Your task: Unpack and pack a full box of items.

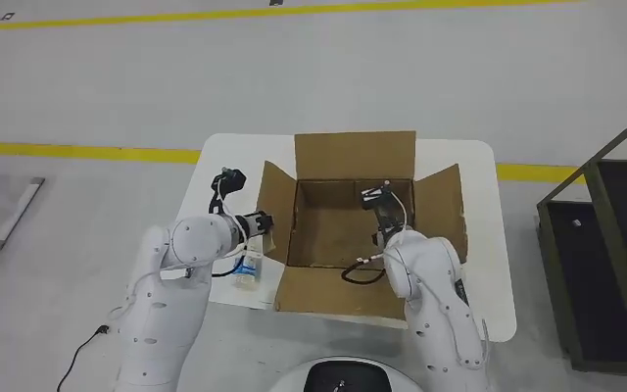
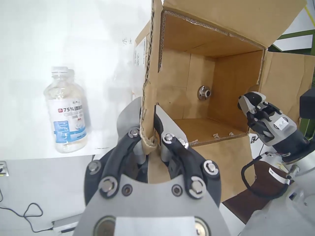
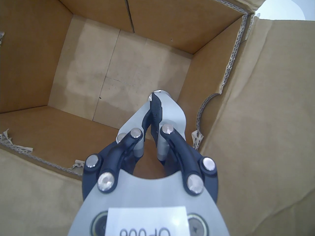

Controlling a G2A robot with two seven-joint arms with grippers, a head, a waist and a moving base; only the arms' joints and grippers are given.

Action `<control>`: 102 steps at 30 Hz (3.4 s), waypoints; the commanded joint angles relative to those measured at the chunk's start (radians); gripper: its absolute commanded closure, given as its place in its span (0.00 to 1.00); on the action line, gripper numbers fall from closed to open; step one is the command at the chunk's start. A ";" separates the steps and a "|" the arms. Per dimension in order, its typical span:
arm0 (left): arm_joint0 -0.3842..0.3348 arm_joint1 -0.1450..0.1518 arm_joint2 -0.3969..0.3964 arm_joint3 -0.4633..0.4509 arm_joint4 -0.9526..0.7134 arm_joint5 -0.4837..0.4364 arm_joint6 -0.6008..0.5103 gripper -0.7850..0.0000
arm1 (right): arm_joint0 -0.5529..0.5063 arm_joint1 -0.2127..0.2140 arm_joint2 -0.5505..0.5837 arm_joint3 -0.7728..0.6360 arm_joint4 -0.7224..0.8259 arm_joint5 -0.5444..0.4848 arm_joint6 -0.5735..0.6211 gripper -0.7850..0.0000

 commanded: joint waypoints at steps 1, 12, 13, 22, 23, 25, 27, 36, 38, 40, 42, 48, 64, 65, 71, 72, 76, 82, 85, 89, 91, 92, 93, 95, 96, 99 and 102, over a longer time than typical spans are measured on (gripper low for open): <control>0.000 0.005 0.006 -0.007 0.028 -0.021 0.002 0.00 | 0.000 0.001 0.006 -0.024 0.007 -0.004 -0.005 0.47; 0.046 0.028 0.045 -0.137 0.192 -0.181 0.086 0.00 | -0.063 0.021 0.198 -0.172 0.325 -0.147 -0.117 0.00; 0.057 0.030 0.048 -0.149 0.218 -0.190 0.101 0.00 | -0.071 0.024 0.214 -0.175 0.370 -0.179 -0.142 0.00; 0.129 0.043 0.042 -0.239 0.367 -0.198 0.205 0.00 | -0.131 0.045 0.320 -0.164 0.584 -0.338 -0.241 0.00; 0.129 0.043 0.042 -0.239 0.367 -0.198 0.205 0.00 | -0.131 0.045 0.320 -0.164 0.584 -0.338 -0.241 0.00; 0.129 0.043 0.042 -0.239 0.367 -0.198 0.205 0.00 | -0.131 0.045 0.320 -0.164 0.584 -0.338 -0.241 0.00; 0.129 0.043 0.042 -0.239 0.367 -0.198 0.205 0.00 | -0.131 0.045 0.320 -0.164 0.584 -0.338 -0.241 0.00; 0.129 0.043 0.042 -0.239 0.367 -0.198 0.205 0.00 | -0.130 0.056 0.456 -0.208 0.886 -0.243 -0.304 0.00; 0.129 0.043 0.042 -0.239 0.367 -0.198 0.205 0.00 | -0.124 0.065 0.521 -0.228 0.957 -0.222 -0.273 0.00; 0.129 0.043 0.042 -0.239 0.367 -0.198 0.205 0.00 | -0.123 0.073 0.589 -0.248 1.032 -0.191 -0.250 0.00; 0.129 0.043 0.042 -0.239 0.367 -0.198 0.205 0.00 | -0.128 0.084 0.663 -0.267 1.071 -0.163 -0.220 0.00; 0.129 0.043 0.042 -0.239 0.367 -0.198 0.205 0.00 | -0.169 0.114 0.827 -0.228 1.214 -0.106 -0.098 0.00; 0.129 0.043 0.042 -0.239 0.367 -0.198 0.205 0.00 | -0.243 0.153 0.687 -0.067 1.384 -0.039 -0.007 0.65; 0.129 0.043 0.042 -0.239 0.367 -0.198 0.205 0.00 | -0.241 0.157 0.678 -0.068 1.366 -0.033 -0.006 0.74; 0.129 0.043 0.042 -0.239 0.367 -0.198 0.205 0.00 | -0.213 0.176 0.643 -0.054 1.321 0.000 -0.016 1.00; 0.129 0.043 0.042 -0.239 0.367 -0.198 0.205 0.00 | -0.205 0.180 0.638 -0.049 1.314 0.006 -0.019 1.00; 0.129 0.043 0.042 -0.239 0.367 -0.198 0.205 0.00 | -0.155 0.196 0.611 -0.020 1.281 -0.002 0.000 1.00; 0.129 0.043 0.042 -0.239 0.367 -0.198 0.205 0.00 | -0.060 0.226 0.610 0.051 1.240 -0.020 0.069 1.00; 0.129 0.043 0.042 -0.239 0.367 -0.198 0.205 0.00 | -0.015 0.243 0.619 0.086 1.218 -0.027 0.099 1.00; 0.129 0.043 0.042 -0.239 0.367 -0.198 0.205 0.00 | 0.044 0.263 0.621 0.139 1.197 -0.046 0.117 0.97; 0.129 0.043 0.042 -0.239 0.367 -0.198 0.205 0.00 | 0.071 0.272 0.620 0.169 1.195 -0.054 0.125 0.95; 0.129 0.043 0.042 -0.239 0.367 -0.198 0.205 0.00 | 0.084 0.276 0.616 0.185 1.200 -0.060 0.135 0.91; 0.129 0.043 0.042 -0.239 0.367 -0.198 0.205 0.00 | 0.098 0.281 0.614 0.202 1.205 -0.065 0.142 0.81; 0.129 0.043 0.042 -0.239 0.367 -0.198 0.205 0.00 | 0.122 0.290 0.609 0.228 1.184 -0.072 0.150 0.54; 0.129 0.043 0.042 -0.239 0.367 -0.198 0.205 0.00 | 0.132 0.295 0.608 0.234 1.168 -0.075 0.144 0.00; 0.129 0.043 0.042 -0.239 0.367 -0.198 0.205 0.00 | 0.149 0.306 0.599 0.239 1.135 -0.074 0.123 0.00; 0.129 0.043 0.042 -0.239 0.367 -0.198 0.205 0.00 | 0.148 0.315 0.587 0.211 1.097 -0.065 0.086 0.00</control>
